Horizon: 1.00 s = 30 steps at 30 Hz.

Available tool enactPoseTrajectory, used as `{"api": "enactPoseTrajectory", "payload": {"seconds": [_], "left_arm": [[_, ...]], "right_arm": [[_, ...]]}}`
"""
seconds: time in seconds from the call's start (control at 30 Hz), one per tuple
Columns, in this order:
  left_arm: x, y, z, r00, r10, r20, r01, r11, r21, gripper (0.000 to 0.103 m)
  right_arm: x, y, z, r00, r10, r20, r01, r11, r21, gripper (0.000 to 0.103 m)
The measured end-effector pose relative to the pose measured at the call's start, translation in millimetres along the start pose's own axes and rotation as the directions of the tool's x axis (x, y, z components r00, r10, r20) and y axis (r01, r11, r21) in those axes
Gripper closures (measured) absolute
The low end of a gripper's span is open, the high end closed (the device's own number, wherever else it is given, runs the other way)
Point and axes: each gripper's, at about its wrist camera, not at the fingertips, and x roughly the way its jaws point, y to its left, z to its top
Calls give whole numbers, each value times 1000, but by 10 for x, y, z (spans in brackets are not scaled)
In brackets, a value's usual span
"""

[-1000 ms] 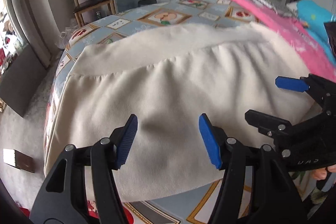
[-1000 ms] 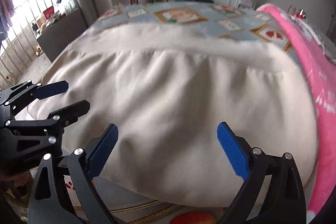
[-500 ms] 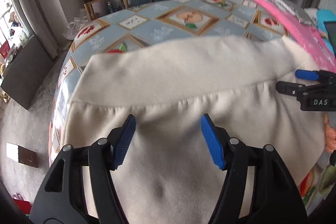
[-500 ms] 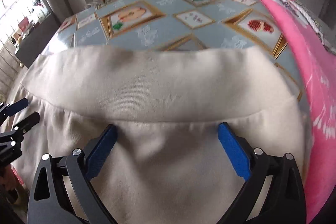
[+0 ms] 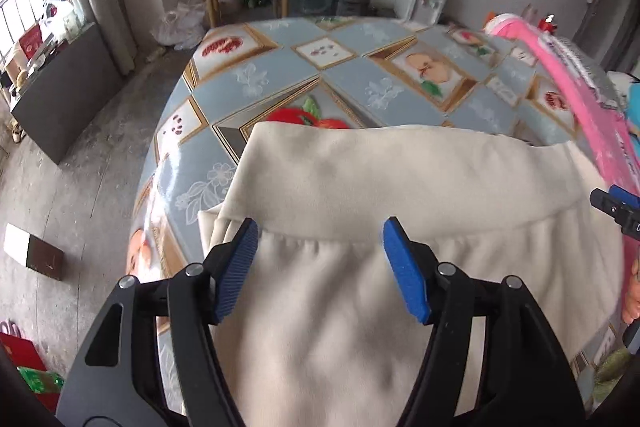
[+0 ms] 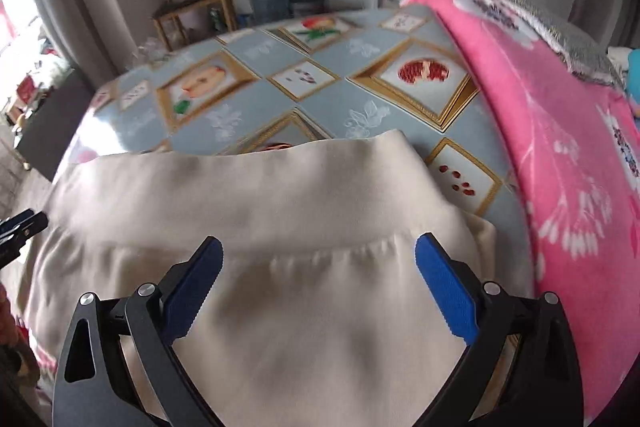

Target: Fold large clothes

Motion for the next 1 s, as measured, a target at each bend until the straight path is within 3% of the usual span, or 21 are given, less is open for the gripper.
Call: {"api": "enactPoseTrajectory", "payload": {"seconds": [0.2,0.3,0.4,0.53,0.6,0.7,0.77,0.93,1.0], "left_arm": [[-390,-178,-540,999,-37,12,36,993,109,33],[-189,-225,-794,996,35,-76,-25,991,129,32],[-290,-239,-871,997,70,-34,-64,988,138,32],[-561,-274,-884,999,15,45,-20,993,118,31],[-494,-323,-916,1000,10,18,-13,992,124,31],[-235,-404,-983,999,20,-36,-16,992,123,30],[-244,-449,-1009,999,41,-3,-41,992,121,30],[-603,-450,-1013,997,-31,73,23,995,98,30],[-757,-442,-1021,993,-58,107,49,995,83,24]], "right_arm": [[-363,176,-690,1000,20,2,-20,998,-62,8],[-107,84,-985,997,-25,-68,25,1000,-2,8],[-205,131,-990,998,-54,-44,55,998,25,8],[-517,480,-937,999,33,44,-32,999,-6,8],[-478,632,-965,998,47,37,-45,998,-35,7],[-175,806,-1049,999,14,-37,-17,997,-75,6],[-191,832,-1043,1000,-16,-22,14,996,-85,6],[-659,778,-1087,998,13,69,-9,998,-70,6],[-819,742,-1138,994,18,108,-11,998,-62,6]]}}
